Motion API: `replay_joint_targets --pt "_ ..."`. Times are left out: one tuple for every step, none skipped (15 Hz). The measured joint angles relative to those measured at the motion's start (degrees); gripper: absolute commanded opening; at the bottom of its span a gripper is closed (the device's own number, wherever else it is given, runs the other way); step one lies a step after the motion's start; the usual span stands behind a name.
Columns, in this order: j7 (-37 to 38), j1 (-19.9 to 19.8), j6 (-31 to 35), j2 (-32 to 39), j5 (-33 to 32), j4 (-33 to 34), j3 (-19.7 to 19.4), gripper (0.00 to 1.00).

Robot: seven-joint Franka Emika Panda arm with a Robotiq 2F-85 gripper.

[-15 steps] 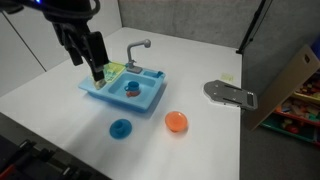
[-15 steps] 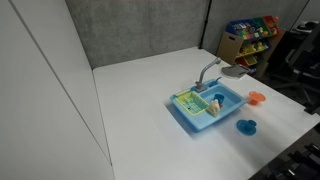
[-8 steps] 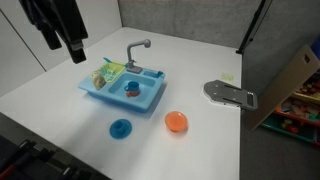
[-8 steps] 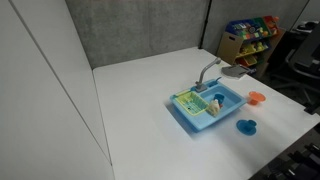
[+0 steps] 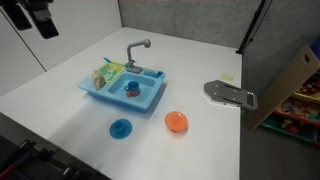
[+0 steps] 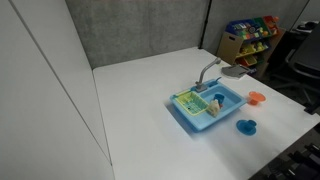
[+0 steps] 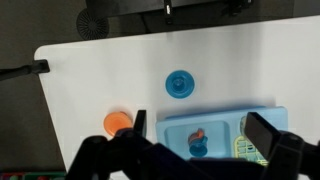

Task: Put the blue cup on the blue plate

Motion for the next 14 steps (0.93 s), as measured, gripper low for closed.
replay_joint_targets --pt "0.00 0.18 -0.38 -0.53 0.00 -0.01 0.34 1.00" --pt "0.00 0.43 -0.69 -1.00 0.01 -0.03 0.65 1.00" --pt "0.00 0.68 -1.04 -1.44 0.03 -0.05 0.99 1.00" --pt "0.03 0.96 -1.40 -1.85 0.05 -0.08 1.29 1.00" --pt "0.08 1.20 -1.80 -2.24 0.13 -0.10 1.58 1.00" --pt "0.11 1.39 -2.14 -2.59 0.21 -0.11 1.81 1.00" --pt "0.13 1.58 -2.43 -2.89 0.34 -0.12 1.95 1.00" --pt "0.13 1.77 -2.52 -3.12 0.38 -0.13 2.00 1.00" --pt "0.13 1.93 -2.52 -3.26 0.41 -0.13 2.03 1.00" --pt "0.13 2.04 -2.52 -3.34 0.45 -0.13 2.04 1.00" --pt "0.14 2.13 -2.52 -3.38 0.54 -0.13 2.04 1.00" --pt "0.14 2.17 -2.53 -3.39 0.81 -0.16 2.04 1.00" --pt "0.14 2.17 -2.54 -3.39 1.06 -0.21 2.04 1.00" --pt "0.14 2.17 -2.54 -3.39 1.11 -0.25 2.04 1.00"
